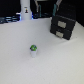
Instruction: Open the kcup holder, insert the kcup into the holder, and close the kcup holder
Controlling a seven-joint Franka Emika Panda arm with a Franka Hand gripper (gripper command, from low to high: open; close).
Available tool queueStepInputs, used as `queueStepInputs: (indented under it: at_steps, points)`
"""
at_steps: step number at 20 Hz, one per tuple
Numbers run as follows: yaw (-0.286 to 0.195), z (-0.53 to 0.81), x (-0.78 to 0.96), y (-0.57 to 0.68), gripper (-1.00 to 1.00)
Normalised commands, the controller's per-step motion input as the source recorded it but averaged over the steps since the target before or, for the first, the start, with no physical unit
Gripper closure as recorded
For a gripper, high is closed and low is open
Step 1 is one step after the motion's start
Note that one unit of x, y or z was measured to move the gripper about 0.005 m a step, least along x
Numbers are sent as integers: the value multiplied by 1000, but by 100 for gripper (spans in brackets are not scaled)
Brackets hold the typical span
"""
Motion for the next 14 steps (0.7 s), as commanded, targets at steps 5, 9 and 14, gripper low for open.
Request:
queueStepInputs:
  at_steps: [5,9,14]
  points:
    - [-197,17,-211,667,-100]
    - [-198,-28,-183,652,-100]
    - [-184,-82,-212,667,-100]
